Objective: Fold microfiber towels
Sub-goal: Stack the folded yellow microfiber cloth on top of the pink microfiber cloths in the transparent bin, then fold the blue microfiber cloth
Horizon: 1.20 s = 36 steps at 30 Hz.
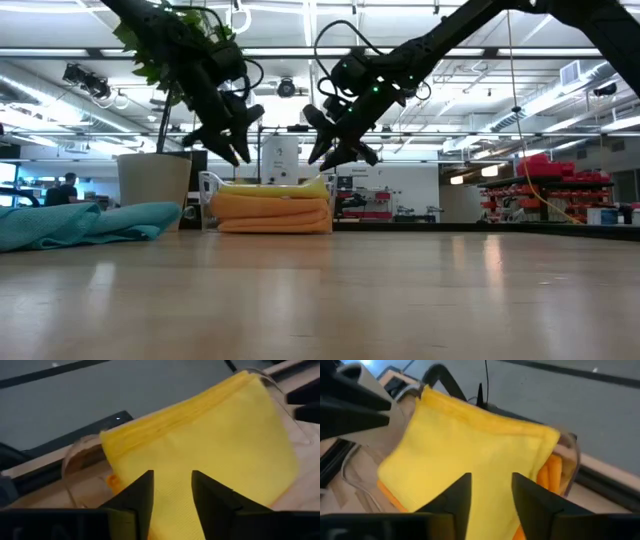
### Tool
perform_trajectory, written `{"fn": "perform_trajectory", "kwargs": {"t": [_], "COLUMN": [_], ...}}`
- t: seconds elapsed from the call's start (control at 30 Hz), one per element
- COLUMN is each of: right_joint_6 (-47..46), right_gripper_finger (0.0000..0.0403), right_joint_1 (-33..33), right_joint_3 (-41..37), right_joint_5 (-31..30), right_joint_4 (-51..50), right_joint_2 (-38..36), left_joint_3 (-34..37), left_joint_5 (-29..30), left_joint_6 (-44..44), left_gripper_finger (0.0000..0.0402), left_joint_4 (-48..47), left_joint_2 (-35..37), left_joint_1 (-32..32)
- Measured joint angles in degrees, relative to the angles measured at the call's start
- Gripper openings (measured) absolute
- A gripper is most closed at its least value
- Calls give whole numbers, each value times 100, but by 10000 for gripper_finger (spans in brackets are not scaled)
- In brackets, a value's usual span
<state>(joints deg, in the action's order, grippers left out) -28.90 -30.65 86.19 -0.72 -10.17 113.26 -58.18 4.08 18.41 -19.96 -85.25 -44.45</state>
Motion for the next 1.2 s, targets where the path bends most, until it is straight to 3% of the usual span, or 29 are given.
{"fn": "perform_trajectory", "kwargs": {"t": [0.17, 0.4, 0.63, 0.87, 1.03, 1.2], "right_joint_6": [149, 306, 476, -697, -1647, -2354], "right_gripper_finger": [195, 228, 229, 229, 229, 229], "right_joint_1": [-14, 114, 1210, 3011, 4093, 4847], "right_joint_3": [0, 0, -543, -2279, -3394, -3809], "right_joint_5": [-144, -261, -316, -674, -753, -1129], "right_joint_4": [-209, -1180, -2198, -1007, 588, 961], "right_joint_2": [-289, -1001, -2082, -3190, -3341, -3197], "left_joint_3": [-209, -203, -200, -119, 388, 1187], "left_joint_5": [570, 603, 565, 336, -376, -777], "left_joint_6": [34, 77, 755, 2351, 3058, 3173], "left_gripper_finger": [160, 147, 124, 134, 183, 235], "left_joint_4": [-632, -1052, -2777, -4645, -4625, -4294], "left_joint_2": [63, 138, 597, 902, 831, 832], "left_joint_1": [190, 987, 2417, 4216, 5081, 5185]}}
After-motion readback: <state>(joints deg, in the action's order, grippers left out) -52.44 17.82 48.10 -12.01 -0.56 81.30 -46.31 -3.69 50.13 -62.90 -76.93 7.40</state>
